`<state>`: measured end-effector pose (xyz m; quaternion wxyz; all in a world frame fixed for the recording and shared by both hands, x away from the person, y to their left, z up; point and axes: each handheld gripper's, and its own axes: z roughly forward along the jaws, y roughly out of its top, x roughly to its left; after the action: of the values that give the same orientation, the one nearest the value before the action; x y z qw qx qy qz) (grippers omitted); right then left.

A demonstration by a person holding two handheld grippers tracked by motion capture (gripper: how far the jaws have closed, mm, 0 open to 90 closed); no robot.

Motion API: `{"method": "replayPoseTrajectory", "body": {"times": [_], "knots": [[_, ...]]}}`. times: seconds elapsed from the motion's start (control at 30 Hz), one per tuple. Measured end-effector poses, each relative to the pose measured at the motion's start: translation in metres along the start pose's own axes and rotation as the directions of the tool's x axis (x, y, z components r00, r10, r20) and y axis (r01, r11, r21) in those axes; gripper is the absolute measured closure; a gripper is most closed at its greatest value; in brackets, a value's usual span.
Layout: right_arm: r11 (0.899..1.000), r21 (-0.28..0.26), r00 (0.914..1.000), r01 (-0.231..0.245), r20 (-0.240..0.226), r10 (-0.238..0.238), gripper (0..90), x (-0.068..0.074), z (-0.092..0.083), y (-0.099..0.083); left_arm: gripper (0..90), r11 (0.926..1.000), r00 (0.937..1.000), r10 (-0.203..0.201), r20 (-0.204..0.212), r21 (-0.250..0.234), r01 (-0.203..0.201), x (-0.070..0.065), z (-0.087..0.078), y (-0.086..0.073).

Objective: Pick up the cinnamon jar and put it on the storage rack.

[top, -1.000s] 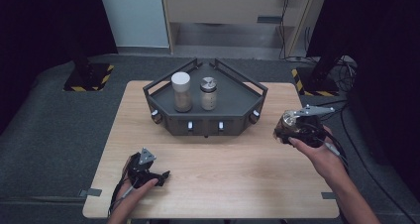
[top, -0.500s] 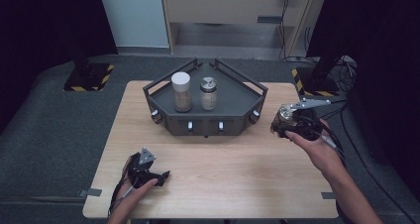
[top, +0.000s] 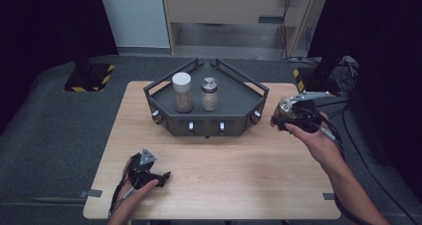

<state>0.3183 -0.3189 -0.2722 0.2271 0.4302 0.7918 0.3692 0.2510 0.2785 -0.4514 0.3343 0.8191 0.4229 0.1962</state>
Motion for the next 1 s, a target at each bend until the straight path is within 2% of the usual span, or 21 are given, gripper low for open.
{"method": "replayPoseTrajectory", "body": {"times": [0.37,0.73,1.0], "knots": [[1.000,-0.011,0.9999,0.006,0.011,-0.006,31.0,0.000,0.001,0.019,0.0,1.0000,1.0000,0.000,0.000,0.000,0.000,0.000,0.000,0.000],[0.999,-0.036,0.9999,0.013,0.002,-0.013,31.0,0.008,0.008,0.040,0.0,1.0000,1.0000,-0.001,0.000,-0.002,0.001,0.000,0.000,0.000],[0.999,-0.029,0.9996,0.028,0.002,-0.028,31.0,0.014,0.015,0.052,0.0,1.0000,1.0000,-0.001,0.000,-0.002,0.001,0.000,0.000,0.000]]}}
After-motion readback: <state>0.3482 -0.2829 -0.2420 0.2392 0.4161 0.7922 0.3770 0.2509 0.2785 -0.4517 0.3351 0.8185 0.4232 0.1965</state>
